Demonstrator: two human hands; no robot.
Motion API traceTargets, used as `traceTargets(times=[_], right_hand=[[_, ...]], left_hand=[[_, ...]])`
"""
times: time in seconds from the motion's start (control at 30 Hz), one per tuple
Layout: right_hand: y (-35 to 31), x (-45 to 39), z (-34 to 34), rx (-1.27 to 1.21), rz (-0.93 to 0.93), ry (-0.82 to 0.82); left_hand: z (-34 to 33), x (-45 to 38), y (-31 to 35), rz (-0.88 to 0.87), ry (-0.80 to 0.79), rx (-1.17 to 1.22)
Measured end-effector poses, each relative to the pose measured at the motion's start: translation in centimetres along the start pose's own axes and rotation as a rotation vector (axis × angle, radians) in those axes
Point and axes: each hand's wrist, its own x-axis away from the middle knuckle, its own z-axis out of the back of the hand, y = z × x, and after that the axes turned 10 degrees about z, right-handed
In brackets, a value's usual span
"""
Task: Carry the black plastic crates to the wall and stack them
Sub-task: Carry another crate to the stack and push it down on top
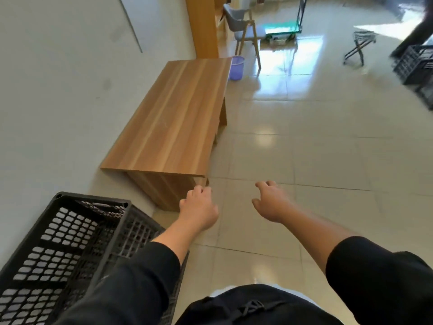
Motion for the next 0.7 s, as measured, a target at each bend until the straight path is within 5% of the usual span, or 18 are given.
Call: traceTargets(times=[0.27,0.7], right_hand=[[18.0,6.0,8.2,-0.047,-0.270,0.095],[37.5,8.7,14.8,-0.245,-0.659,0.227]], left_hand=[[-1.2,-0.9,21.0,-0.247,-0.040,-0.107],[-2.5,-7.8,45.5,-0.553,-0.155,-0.292]])
